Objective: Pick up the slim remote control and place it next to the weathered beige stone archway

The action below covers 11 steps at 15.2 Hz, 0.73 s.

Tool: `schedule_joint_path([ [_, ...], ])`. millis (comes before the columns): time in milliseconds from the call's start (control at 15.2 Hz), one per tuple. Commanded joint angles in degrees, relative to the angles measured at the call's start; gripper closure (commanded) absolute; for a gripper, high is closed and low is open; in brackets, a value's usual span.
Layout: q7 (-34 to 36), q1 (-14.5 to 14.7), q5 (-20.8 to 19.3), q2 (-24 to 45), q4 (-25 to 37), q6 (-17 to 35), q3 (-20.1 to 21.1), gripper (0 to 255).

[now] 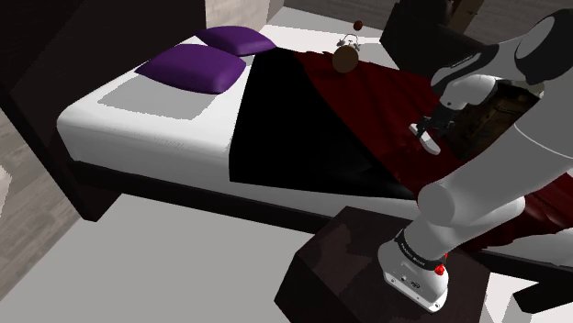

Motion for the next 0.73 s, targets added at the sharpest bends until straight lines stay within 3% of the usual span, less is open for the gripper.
schedule_joint_path([
  [0,-0.52,0.02,0.85,1.16,-0.62,1.64,-0.03,255],
  [594,-0.93,-0.01,1.42,1.92,-1.02,2.66,-0.04,255],
  [660,-0.93,-0.01,1.43,1.92,-1.02,2.67,-0.04,0],
])
